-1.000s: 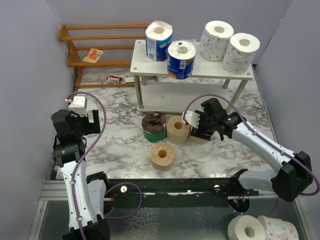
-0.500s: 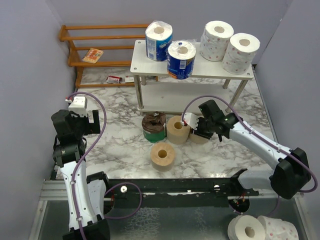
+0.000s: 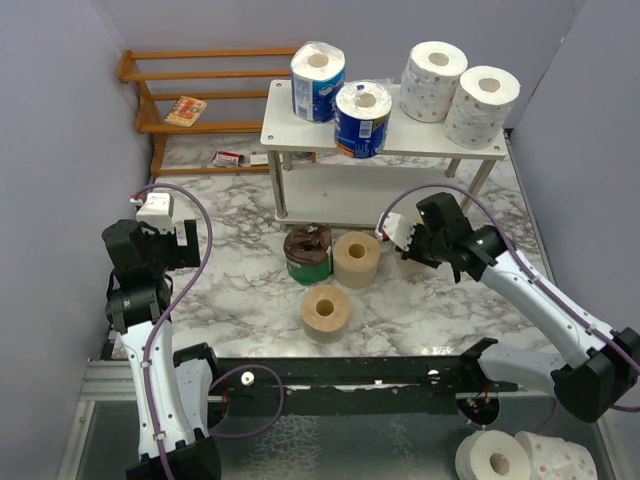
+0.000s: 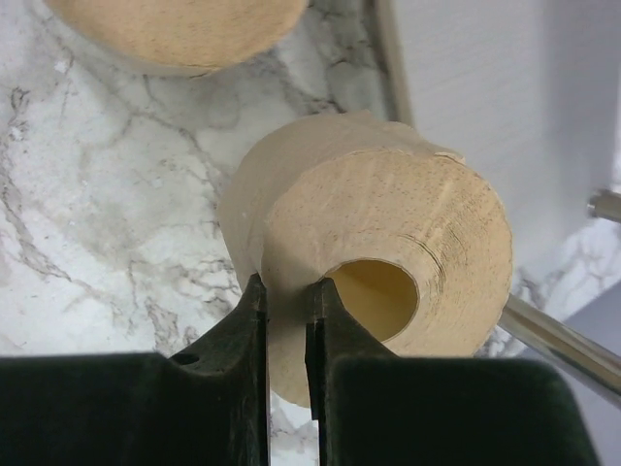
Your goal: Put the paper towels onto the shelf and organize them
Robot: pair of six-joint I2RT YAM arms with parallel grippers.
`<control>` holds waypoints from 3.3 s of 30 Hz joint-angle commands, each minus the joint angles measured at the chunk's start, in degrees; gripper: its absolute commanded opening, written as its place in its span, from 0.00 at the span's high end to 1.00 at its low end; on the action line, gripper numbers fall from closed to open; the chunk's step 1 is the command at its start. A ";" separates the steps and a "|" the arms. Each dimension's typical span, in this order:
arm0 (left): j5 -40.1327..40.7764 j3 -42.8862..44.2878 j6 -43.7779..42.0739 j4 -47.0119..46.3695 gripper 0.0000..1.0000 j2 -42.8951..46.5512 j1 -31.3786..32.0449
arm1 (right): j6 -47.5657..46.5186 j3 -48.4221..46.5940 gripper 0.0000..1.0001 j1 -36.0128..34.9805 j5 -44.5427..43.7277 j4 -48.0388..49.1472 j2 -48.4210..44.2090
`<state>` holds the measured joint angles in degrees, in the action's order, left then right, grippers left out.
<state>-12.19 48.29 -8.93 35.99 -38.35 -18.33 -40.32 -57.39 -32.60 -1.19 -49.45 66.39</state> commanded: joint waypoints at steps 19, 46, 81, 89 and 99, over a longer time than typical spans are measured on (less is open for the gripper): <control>-1.12 -0.22 -0.26 -1.23 0.01 0.15 -1.27 | 4.02 -9.17 0.99 3.15 -11.73 16.70 2.50; -1.61 -0.47 -0.66 -1.26 0.01 0.67 -1.27 | 14.68 -4.60 0.99 6.31 -19.46 28.23 8.90; -1.70 -0.48 -0.65 -1.22 0.01 -0.41 -1.27 | 13.83 -3.94 0.68 9.49 -20.90 34.54 9.54; -1.55 -0.56 -0.80 -1.19 0.01 -0.26 -1.27 | 12.45 -3.19 0.68 9.54 -15.13 34.78 2.56; -1.53 -0.61 -0.72 -1.30 0.01 -0.62 -1.27 | 10.35 -1.85 0.64 9.47 0.29 24.12 -7.82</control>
<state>-12.64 48.16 -9.56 35.99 -39.07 -19.18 -28.69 -58.96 -23.40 -9.06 -21.78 59.29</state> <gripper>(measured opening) 0.989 0.363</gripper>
